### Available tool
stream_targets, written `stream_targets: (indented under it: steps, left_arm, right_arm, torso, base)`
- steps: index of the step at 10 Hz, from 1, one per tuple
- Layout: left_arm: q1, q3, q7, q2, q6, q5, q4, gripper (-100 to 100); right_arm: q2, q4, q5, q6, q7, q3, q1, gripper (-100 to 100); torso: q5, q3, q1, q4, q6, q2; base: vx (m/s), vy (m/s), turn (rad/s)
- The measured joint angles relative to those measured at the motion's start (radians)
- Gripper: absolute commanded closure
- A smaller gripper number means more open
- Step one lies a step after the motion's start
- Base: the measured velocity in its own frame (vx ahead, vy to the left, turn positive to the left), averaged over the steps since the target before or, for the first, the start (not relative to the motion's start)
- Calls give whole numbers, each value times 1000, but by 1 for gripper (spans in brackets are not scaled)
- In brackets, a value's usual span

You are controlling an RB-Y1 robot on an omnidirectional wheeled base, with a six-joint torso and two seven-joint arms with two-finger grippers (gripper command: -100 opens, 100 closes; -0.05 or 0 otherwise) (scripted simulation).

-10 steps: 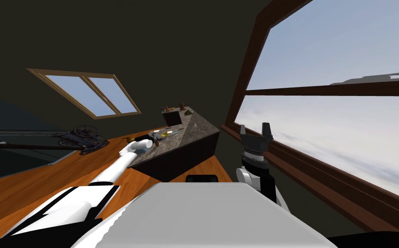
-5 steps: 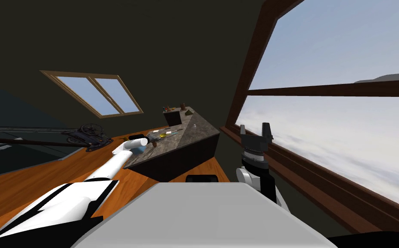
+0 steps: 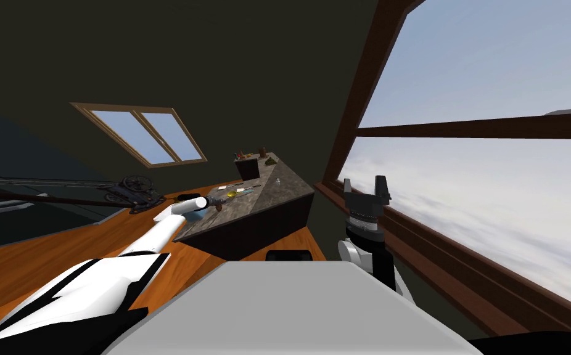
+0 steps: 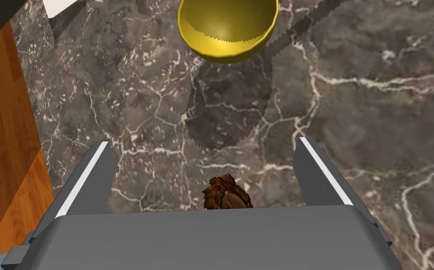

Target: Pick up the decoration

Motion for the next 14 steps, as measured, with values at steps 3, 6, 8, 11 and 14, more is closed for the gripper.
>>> stream_targets:
  steps: [3, 6, 8, 11, 14]
  left_arm:
    - [-17, 13, 20, 11, 31, 34, 65, -100]
    - [-46, 26, 42, 21, 70, 73, 151, -100]
    - [-66, 34, 60, 29, 95, 98, 210, -100]
    - [-97, 54, 80, 46, 138, 148, 309, -100]
    - [-124, 72, 109, 68, 183, 191, 401, -100]
  right_arm:
    - [0, 0, 0, 0, 0, 0, 0, 0]
    - [0, 0, 0, 0, 0, 0, 0, 0]
    - [0, 0, 0, 0, 0, 0, 0, 0]
    - [0, 0, 0, 0, 0, 0, 0, 0]
    - [0, 0, 0, 0, 0, 0, 0, 0]
  torso:
    - [1, 1, 3, 0, 0, 1]
    - [0, 0, 1, 0, 0, 0]
    - [0, 0, 0, 0, 0, 0]
    - [0, 0, 2, 0, 1, 0]
    - [0, 0, 1, 0, 0, 0]
  base:
    - [33, -33, 35]
    - [51, -69, 62]
    - [44, -60, 48]
    - [52, -55, 58]
    - [53, -64, 60]
